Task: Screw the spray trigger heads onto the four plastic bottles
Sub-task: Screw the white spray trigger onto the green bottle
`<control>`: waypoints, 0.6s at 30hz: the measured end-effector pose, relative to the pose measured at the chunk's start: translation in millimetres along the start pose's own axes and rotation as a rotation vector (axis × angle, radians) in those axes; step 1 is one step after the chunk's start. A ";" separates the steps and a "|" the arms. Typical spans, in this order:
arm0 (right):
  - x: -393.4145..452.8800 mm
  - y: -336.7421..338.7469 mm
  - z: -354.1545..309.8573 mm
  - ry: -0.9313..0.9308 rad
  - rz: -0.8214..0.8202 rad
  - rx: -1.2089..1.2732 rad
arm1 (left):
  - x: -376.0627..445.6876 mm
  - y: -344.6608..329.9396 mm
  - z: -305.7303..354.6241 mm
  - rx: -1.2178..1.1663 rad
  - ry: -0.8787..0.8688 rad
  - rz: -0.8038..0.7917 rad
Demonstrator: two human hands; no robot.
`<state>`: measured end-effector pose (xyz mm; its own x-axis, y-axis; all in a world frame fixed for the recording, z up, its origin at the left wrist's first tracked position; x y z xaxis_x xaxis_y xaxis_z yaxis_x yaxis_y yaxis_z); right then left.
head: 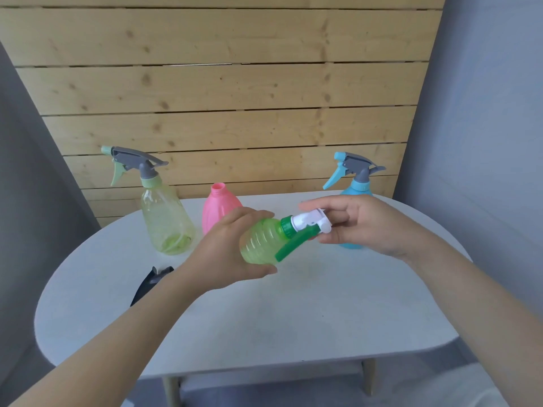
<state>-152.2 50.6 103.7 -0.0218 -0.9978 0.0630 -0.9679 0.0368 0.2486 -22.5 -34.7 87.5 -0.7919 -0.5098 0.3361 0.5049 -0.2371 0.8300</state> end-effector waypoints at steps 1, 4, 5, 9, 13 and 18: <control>1.0 4.3 -3.3 0.035 0.070 -0.057 | -0.4 -3.5 -1.0 -0.018 0.007 -0.025; -0.1 6.7 -10.8 0.090 0.176 -0.160 | -0.7 -7.8 -3.2 -0.067 0.028 -0.055; -1.3 10.3 -12.0 0.092 0.223 -0.207 | -0.5 -7.1 -2.9 -0.053 0.028 -0.045; -3.1 33.2 -9.0 0.049 0.483 -0.396 | -0.3 -2.4 10.6 0.166 -0.031 0.044; -3.5 38.1 15.3 -0.139 0.576 -0.218 | -0.8 -0.5 26.3 0.298 -0.091 0.112; 5.6 21.4 6.4 -0.021 0.395 -0.029 | -1.7 -12.6 34.8 0.235 -0.062 0.068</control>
<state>-174.6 45.5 103.2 -0.3959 -0.9076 0.1399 -0.8766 0.4189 0.2367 -39.5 -2.1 92.0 -0.7823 -0.4644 0.4151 0.4694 -0.0013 0.8830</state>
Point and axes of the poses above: each hand's wrist, its own x-axis towards the middle knuckle, its own y-axis out of the back of the hand, z = x × y, the point moved 10 cm from there along x, towards the middle knuckle, and after that the axes turned 6 degrees about x, right-handed, at the moved point
